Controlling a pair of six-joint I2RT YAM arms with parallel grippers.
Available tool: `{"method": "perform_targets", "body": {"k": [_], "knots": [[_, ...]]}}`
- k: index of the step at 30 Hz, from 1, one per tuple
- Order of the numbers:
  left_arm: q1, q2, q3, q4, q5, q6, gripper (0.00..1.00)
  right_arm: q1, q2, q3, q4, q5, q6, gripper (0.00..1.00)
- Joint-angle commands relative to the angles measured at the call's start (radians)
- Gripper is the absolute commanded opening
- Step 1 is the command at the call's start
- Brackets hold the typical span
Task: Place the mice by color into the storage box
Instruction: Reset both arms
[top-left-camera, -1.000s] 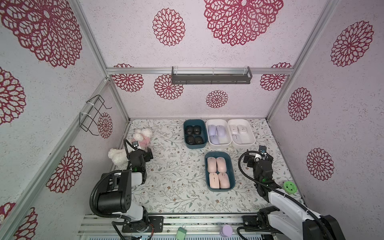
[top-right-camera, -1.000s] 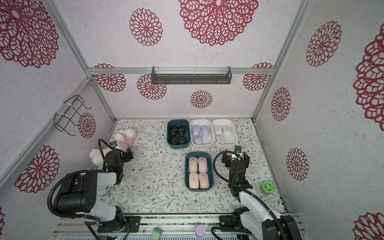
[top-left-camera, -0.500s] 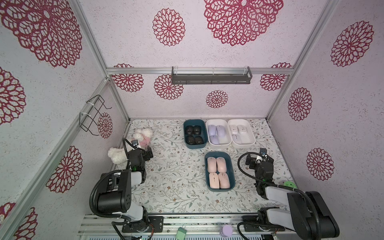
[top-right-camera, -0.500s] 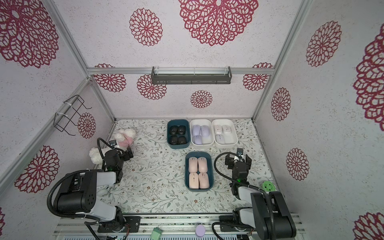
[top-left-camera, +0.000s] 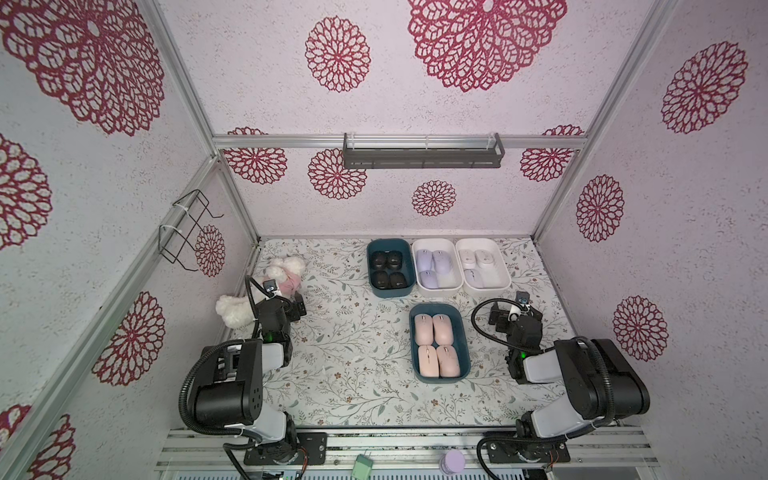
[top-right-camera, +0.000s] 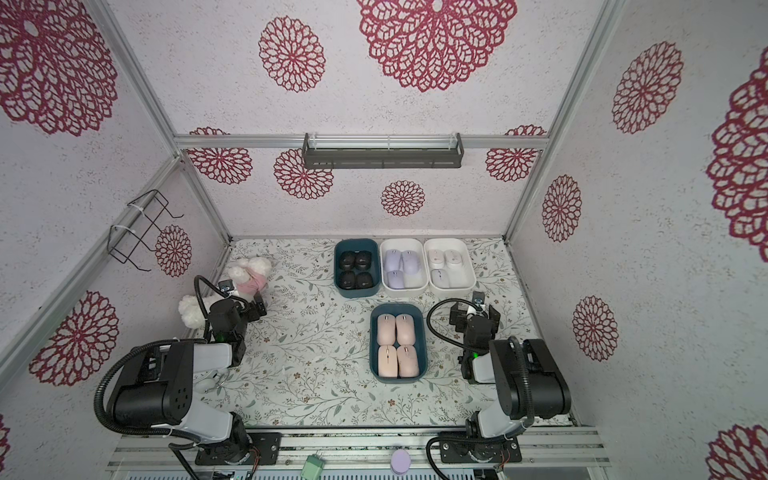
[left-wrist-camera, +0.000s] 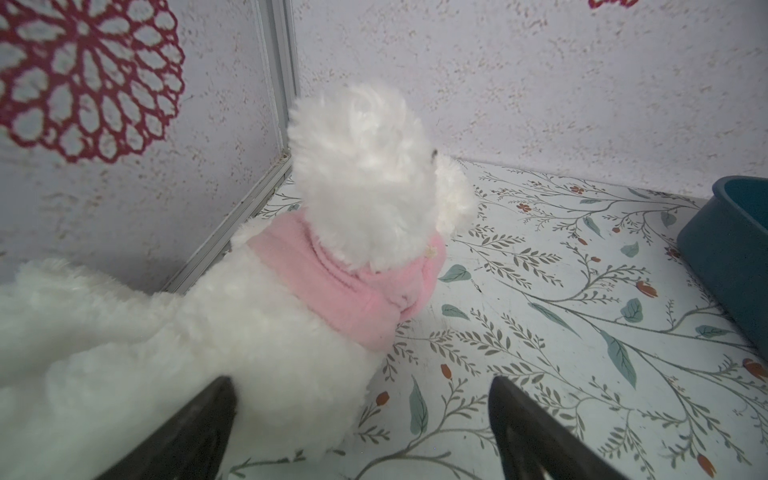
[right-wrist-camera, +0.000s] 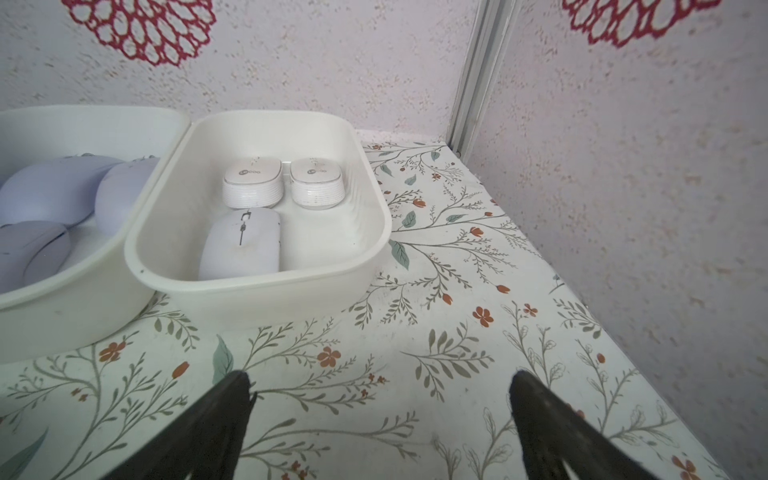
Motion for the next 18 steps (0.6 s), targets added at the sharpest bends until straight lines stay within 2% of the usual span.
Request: {"method": "perform_targets", "body": {"k": [1,18], "knots": [[0.006,-0.009,0.013,0.021,0.009,0.008,0.97,-0.006,-0.010,0.009,0.038,-0.020,0.018,0.99],[0.009,-0.005,0.020,0.011,0.012,0.008,0.97,-0.006,-0.013,0.008,0.031,-0.021,0.019,0.99]]}}
